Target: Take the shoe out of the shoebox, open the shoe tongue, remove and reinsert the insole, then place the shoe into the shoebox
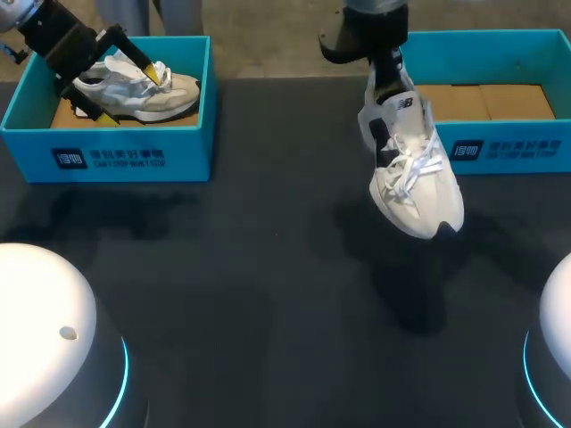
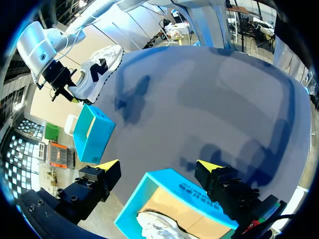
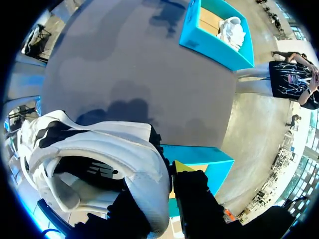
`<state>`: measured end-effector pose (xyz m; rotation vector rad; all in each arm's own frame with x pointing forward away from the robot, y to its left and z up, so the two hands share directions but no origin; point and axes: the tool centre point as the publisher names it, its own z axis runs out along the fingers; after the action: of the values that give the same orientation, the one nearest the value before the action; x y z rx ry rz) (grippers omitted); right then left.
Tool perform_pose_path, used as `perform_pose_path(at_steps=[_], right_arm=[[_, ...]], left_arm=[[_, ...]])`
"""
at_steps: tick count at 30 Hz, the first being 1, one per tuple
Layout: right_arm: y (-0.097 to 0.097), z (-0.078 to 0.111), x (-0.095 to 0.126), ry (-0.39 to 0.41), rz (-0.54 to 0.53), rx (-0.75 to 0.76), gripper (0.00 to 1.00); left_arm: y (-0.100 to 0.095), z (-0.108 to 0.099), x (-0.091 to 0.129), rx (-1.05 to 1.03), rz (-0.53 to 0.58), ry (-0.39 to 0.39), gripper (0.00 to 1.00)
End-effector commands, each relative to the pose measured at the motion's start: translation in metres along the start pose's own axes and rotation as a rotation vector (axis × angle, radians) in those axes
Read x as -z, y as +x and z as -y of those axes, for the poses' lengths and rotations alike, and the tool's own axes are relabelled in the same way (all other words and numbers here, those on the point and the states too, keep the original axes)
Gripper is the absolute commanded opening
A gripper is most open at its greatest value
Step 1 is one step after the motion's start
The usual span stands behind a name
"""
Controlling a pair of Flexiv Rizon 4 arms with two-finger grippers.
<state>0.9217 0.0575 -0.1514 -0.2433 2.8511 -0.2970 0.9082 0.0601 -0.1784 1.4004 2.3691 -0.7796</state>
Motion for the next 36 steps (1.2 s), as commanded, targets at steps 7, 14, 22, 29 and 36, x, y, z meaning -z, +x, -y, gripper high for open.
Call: perform_pose_path(at_steps=[7,14,22,29,36], right_arm=[[0.0,0.001,0.001,-0.002,0.0,0.001,0.0],[0.0,0.001,0.001,-0.002,0.0,0.001,0.0],[-0.011,0.044,-0.013,0.007,-0.011,-0.01,0.0],[-0.024,0.092,-0.026,0.037,-0.002,-0.012,0.0],[-0.033,0.144,-0.05,0.032,-0.002,-0.015,0.0]], left_arm=[[0.0,0.0,0.001,0.0,-0.004,-0.001,1.0],[0.0,0.0,0.001,0.0,-0.004,-0.001,1.0],[0.0,0.0,0.001,0.0,-0.004,-0.001,1.0],[0.0,0.0,0.001,0.0,-0.004,-0.001,1.0],[0.0,0.0,0.001,0.0,-0.004,-0.001,1.0]])
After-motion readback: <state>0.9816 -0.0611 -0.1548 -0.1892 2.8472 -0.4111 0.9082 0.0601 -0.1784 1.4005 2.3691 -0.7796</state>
